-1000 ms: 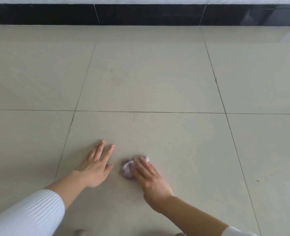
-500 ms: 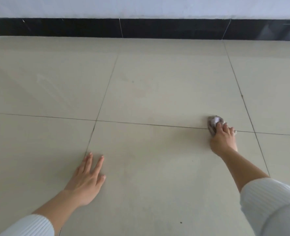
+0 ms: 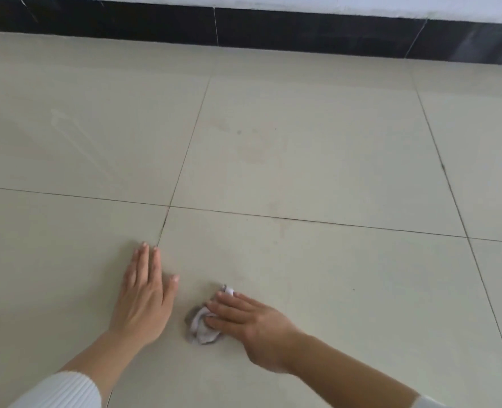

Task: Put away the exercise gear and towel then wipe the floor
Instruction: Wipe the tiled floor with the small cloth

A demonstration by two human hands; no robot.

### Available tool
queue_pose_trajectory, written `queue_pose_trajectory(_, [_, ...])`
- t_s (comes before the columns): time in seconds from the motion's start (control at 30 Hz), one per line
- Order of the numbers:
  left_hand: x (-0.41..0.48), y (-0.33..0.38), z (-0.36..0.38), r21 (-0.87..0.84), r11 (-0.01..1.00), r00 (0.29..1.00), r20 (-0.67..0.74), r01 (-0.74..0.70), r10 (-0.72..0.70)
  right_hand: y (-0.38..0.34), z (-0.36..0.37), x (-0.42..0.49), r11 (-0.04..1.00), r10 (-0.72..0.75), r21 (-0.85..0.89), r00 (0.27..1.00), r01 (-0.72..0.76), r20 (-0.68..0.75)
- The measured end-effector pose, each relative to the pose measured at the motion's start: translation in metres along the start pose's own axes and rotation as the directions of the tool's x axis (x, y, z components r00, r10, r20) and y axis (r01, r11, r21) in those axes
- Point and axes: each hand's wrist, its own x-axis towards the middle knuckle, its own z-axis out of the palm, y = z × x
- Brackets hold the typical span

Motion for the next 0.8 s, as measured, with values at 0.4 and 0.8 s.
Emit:
queue_pose_trajectory(0.4, [0.007,-0.013,0.016,-0.095,0.995,0.999,-0.034,0.0,-0.004,0.141,-0.081,0.02,0.419,0.884,0.221,0.339,-0.881,-0.324])
queue_pose_trajectory(0.8, [0.007,-0.016,0.001,-0.113,0.992,0.978,-0.209,-0.048,0.023,0.01,-0.005,0.044,1.0,-0.006,-0.015,0.999,0.007,0.043])
